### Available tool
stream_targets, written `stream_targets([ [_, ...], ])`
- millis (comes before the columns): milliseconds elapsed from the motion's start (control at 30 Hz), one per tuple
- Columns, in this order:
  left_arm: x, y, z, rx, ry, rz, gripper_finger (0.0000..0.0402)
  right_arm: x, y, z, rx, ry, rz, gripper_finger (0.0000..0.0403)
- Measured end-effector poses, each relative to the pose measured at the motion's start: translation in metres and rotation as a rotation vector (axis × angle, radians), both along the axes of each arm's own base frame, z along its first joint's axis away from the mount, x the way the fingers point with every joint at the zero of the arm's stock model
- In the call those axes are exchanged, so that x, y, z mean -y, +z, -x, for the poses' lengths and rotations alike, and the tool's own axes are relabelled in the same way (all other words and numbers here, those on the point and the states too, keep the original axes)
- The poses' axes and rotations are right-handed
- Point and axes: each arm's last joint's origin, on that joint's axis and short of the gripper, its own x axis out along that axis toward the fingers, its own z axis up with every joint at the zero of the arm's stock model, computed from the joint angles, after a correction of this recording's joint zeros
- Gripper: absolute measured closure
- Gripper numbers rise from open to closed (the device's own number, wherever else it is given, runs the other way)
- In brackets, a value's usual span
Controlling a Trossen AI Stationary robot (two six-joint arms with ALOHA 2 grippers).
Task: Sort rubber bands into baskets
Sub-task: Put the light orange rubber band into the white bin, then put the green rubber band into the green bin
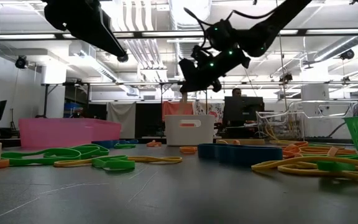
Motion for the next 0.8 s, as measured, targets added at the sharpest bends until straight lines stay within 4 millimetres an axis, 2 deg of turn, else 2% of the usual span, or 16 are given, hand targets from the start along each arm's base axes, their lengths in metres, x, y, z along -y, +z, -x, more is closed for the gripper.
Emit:
stream_targets([
  [300, -0.001, 0.000, 0.000, 0.002, 0.004, 0.003, 0.0221, 0.002, 0.015, -0.005, -0.149, 0.016, -0.043, 0.0383],
  [633, 0.000, 0.002, -0.002, 0.028, 0.003, 0.015, 0.0221, 0.003, 0.029, -0.008, -0.165, 0.043, -0.034, 0.0288],
  [800, 0.001, 0.004, -0.005, 0.059, -0.009, 0.040, 0.0221, 0.003, 0.034, -0.007, -0.218, 0.044, -0.063, 0.0254],
])
